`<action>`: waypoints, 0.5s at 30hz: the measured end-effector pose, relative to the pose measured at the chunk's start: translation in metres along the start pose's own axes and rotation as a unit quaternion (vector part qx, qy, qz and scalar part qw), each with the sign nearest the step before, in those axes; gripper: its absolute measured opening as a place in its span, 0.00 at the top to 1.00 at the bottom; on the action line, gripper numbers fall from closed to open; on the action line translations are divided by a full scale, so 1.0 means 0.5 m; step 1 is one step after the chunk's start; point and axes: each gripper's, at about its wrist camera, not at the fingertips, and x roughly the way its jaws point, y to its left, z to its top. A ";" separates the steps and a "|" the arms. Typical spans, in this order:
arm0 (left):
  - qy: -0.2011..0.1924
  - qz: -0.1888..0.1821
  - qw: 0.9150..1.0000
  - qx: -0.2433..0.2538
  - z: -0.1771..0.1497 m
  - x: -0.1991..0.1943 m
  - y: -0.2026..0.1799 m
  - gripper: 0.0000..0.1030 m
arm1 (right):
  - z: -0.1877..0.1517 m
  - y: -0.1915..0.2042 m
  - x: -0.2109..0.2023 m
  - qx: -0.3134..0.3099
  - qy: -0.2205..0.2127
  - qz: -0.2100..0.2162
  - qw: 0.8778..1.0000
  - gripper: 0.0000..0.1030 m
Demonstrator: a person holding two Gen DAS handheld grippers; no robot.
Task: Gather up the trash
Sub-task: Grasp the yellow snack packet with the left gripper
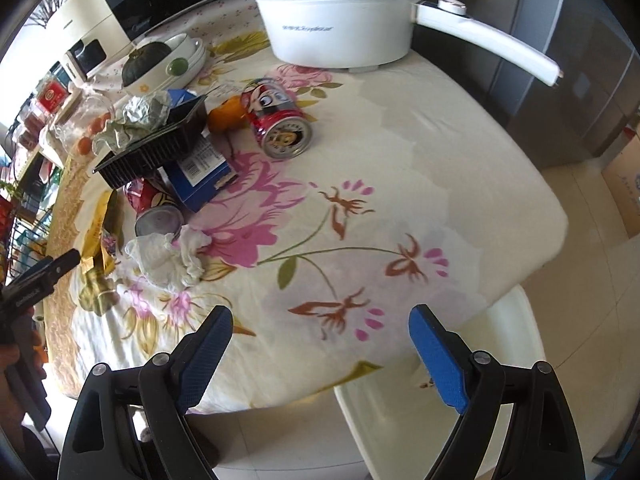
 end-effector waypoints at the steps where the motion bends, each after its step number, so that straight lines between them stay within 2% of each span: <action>1: 0.001 -0.005 1.000 -0.007 0.004 0.005 0.000 0.01 | 0.002 0.009 0.005 -0.003 0.002 -0.001 1.000 0.11; 5: 0.027 -0.025 0.997 -0.061 0.021 0.039 0.004 0.02 | 0.006 0.034 0.015 -0.004 0.002 0.002 1.000 0.11; 7: 0.036 -0.029 0.996 -0.078 0.021 0.059 0.006 0.06 | 0.009 0.044 0.019 -0.001 0.001 0.007 1.000 0.11; 11: 0.046 -0.018 0.995 -0.086 0.013 0.094 0.008 0.11 | 0.017 0.065 0.031 0.004 0.004 0.018 1.000 0.11; 15: 0.037 -0.005 0.996 -0.075 0.013 0.099 0.005 0.17 | 0.021 0.084 0.042 -0.008 0.006 0.017 1.000 0.11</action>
